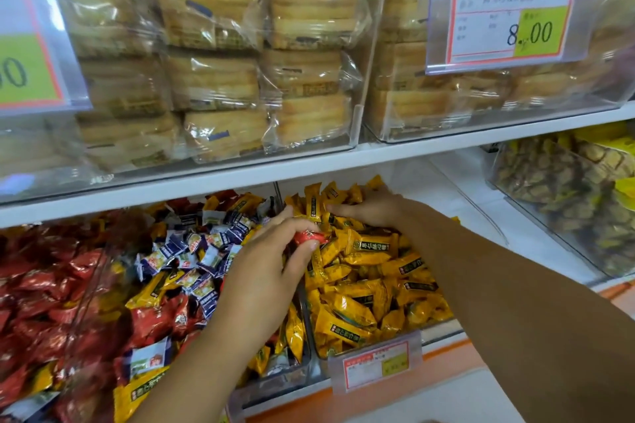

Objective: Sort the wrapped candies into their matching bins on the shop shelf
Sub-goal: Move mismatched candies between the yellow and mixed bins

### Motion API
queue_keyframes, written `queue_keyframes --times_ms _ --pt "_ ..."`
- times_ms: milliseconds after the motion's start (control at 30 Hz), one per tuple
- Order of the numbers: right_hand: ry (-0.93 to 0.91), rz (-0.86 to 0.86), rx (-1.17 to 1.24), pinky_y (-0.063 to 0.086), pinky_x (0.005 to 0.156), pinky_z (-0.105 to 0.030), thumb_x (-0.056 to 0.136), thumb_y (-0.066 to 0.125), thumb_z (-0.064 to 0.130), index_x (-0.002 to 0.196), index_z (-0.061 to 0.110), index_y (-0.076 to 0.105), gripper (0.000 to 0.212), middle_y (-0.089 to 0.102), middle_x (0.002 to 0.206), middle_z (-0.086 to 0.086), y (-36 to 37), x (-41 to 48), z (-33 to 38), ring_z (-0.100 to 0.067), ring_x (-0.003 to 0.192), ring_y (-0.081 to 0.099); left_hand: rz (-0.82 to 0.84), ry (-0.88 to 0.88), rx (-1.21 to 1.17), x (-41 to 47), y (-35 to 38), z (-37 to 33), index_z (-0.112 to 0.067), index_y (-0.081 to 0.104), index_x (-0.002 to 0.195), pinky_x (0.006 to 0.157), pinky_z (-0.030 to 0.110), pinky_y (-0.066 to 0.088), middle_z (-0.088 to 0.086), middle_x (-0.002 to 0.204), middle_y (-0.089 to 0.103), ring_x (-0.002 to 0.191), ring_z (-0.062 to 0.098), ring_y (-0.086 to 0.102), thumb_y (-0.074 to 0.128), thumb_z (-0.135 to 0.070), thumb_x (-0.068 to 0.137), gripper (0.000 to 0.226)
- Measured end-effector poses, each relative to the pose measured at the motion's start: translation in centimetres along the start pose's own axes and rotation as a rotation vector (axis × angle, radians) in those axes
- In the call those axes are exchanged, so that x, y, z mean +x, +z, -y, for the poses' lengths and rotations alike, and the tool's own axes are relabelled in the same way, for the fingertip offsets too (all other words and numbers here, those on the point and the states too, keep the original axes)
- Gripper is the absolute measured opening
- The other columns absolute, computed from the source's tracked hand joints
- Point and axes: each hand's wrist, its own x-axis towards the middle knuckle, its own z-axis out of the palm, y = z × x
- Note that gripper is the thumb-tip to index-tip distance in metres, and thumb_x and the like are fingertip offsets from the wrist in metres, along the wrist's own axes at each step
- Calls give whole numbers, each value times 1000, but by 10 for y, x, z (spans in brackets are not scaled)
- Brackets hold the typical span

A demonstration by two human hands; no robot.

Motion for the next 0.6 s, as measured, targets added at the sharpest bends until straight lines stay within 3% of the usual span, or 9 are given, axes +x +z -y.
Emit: queue_keyframes --times_ms 100,200,267,333,433,533,600 --pt "-183 1 5 31 109 -39 83 50 70 149 28 24 83 24 156 -8 2 -3 3 -28 140 29 14 2 -18 0 -1 1 -56 54 100 102 18 26 -31 137 26 135 -10 21 51 -42 91 17" --pt "-326 -64 -16 40 88 -27 91 59 44 141 24 39 57 46 139 -8 1 -15 6 -24 119 50 -9 -7 -38 -1 0 2 -52 57 102 100 14 25 -30 137 28 132 -12 23 54 -38 91 18" --pt "-406 -86 -34 40 97 -31 95 55 35 139 25 41 48 44 139 -9 7 -27 8 -25 121 49 -26 -2 -36 -2 1 3 -51 58 104 100 14 29 -29 139 29 131 -12 25 54 -38 91 19" --pt "-462 -66 -69 30 111 -41 99 47 31 144 29 34 47 34 149 -7 13 -41 11 -26 135 36 -23 1 -27 -2 0 2 -56 55 101 97 11 33 -29 140 30 128 -13 28 52 -43 89 18" --pt "-462 114 -248 13 118 -47 102 38 31 148 44 17 52 11 160 5 1 -60 13 -19 146 15 -32 -11 -16 -3 -2 1 -58 54 101 88 2 29 -28 142 33 124 -15 31 44 -56 81 21" --pt "-444 218 -61 29 110 -28 100 44 17 133 50 47 47 32 153 11 -35 -66 6 -11 135 35 -66 10 1 -4 -3 2 -56 55 103 96 11 34 -27 141 33 127 -12 32 42 -59 79 27" --pt "-352 54 71 37 103 -26 93 40 0 115 39 64 51 46 141 11 -56 -52 -1 -10 125 45 -75 1 -7 -5 -4 1 -56 56 105 102 26 42 -31 139 32 129 -5 38 44 -57 80 27"
